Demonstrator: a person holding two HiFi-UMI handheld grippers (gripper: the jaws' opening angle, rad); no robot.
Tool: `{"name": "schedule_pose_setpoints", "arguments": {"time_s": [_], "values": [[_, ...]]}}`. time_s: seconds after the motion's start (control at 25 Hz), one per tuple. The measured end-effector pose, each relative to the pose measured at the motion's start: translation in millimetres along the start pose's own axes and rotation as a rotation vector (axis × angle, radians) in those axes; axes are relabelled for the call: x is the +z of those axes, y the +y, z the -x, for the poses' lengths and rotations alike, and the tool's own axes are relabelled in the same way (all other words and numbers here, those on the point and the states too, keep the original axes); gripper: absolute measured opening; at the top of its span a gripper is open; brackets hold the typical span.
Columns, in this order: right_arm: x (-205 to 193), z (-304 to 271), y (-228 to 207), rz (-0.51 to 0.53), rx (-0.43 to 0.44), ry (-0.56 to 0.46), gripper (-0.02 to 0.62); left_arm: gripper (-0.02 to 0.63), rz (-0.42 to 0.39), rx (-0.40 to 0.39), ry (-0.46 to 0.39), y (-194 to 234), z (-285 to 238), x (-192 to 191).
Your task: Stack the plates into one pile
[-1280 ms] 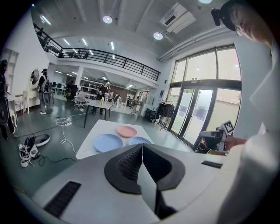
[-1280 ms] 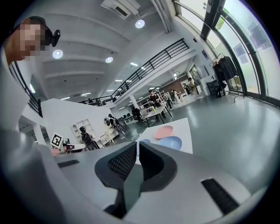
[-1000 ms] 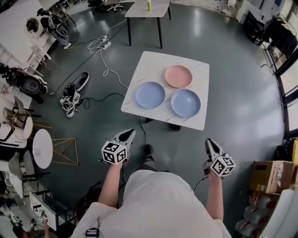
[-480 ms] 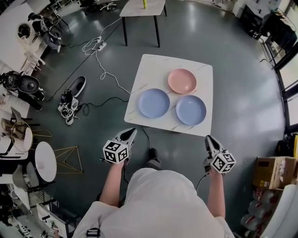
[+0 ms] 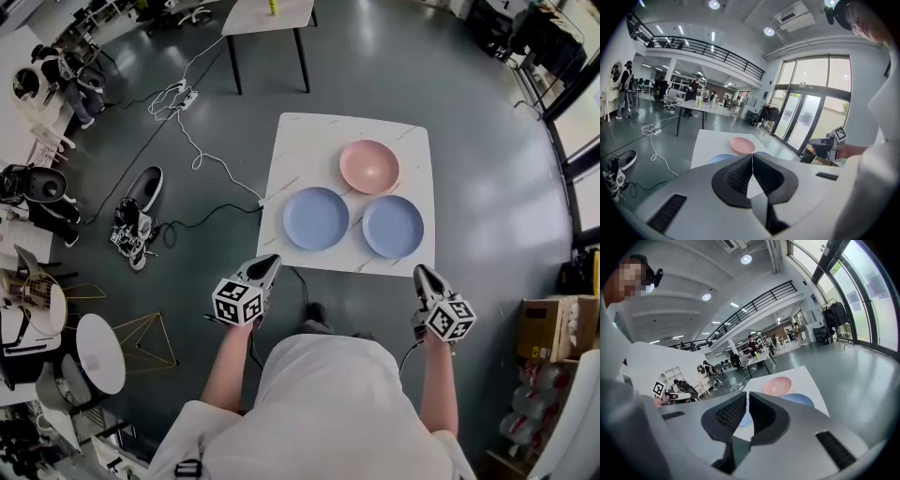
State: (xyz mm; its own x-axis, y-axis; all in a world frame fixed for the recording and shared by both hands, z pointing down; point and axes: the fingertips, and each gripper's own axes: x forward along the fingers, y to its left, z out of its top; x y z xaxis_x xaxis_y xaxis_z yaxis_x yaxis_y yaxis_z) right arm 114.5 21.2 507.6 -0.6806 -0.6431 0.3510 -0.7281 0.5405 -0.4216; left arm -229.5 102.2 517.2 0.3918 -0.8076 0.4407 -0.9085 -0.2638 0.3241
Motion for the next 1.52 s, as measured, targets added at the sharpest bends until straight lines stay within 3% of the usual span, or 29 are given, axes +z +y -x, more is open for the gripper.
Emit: {"name": "schedule_pose_setpoints", "arguments": {"time_s": [0.76, 1.52], "values": [[11.7, -39.8, -7.6, 0.018, -0.024, 0.051, 0.034, 0.014, 0.087, -0.021, 0.027, 31.5, -35.1, -3.5], [57.1, -132.9, -91.9, 0.019, 0.120, 0.177, 0.034, 0.014, 0.156, 0.075, -0.005, 10.0, -118.7, 30.8]]}}
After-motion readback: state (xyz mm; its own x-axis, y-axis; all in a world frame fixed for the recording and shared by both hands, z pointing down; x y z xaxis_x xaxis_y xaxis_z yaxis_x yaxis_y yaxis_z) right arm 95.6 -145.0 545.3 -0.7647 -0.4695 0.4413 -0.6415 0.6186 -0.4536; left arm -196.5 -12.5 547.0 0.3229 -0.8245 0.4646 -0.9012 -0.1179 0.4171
